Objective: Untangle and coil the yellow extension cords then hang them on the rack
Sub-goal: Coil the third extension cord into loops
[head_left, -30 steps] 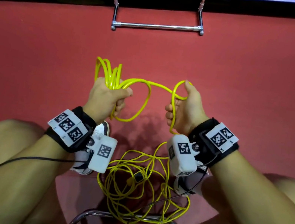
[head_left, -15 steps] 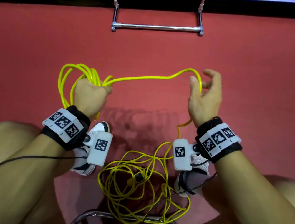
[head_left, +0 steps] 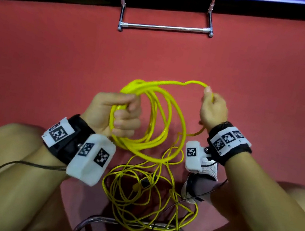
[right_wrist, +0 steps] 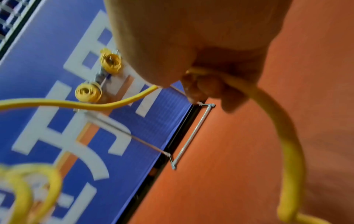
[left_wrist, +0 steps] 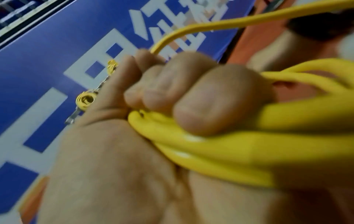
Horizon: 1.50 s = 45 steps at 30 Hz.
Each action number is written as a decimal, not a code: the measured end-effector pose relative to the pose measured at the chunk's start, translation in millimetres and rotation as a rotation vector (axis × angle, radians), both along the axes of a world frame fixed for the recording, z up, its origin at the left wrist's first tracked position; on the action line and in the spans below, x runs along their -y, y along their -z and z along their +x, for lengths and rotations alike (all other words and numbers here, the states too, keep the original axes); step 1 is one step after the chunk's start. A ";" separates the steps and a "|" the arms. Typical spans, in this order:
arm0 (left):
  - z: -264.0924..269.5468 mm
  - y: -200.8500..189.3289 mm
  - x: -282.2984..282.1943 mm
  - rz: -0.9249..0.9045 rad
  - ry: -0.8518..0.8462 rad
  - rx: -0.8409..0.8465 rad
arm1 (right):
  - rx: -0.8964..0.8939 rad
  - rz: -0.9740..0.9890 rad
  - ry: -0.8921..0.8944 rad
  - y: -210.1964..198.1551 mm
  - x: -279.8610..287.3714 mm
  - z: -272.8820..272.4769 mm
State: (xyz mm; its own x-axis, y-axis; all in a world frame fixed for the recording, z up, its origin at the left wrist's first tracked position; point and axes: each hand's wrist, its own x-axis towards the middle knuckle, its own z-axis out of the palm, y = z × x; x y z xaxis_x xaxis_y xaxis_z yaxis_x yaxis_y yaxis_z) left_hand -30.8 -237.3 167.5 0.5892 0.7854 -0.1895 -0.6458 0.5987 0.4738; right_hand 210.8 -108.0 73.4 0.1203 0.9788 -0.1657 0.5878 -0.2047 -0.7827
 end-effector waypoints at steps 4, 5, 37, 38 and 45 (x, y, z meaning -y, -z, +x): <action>-19.2 -10.3 -22.5 -0.045 -0.355 0.209 | 0.203 -0.283 -0.447 16.5 38.3 -27.7; -24.3 -12.9 -27.0 -0.057 -0.497 0.155 | 0.177 -0.324 -0.523 21.7 48.6 -34.6; 30.7 26.7 -9.1 0.340 0.368 -1.193 | -0.027 0.056 -0.973 -81.6 59.3 -26.6; 30.6 26.8 -8.1 0.333 0.374 -1.197 | 0.061 0.051 -0.968 -79.1 54.3 -21.3; 29.1 21.6 -11.3 0.049 0.088 -0.869 | 0.286 0.374 -0.581 -66.9 39.5 -21.1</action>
State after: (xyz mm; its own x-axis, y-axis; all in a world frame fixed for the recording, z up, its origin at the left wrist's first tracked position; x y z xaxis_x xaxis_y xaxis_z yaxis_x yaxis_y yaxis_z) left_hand -1.7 -226.0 145.8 0.3110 0.7626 -0.5672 0.0037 0.5958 0.8031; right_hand 189.7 -147.5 140.3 -0.4453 0.8826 0.1510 0.7112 0.4511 -0.5392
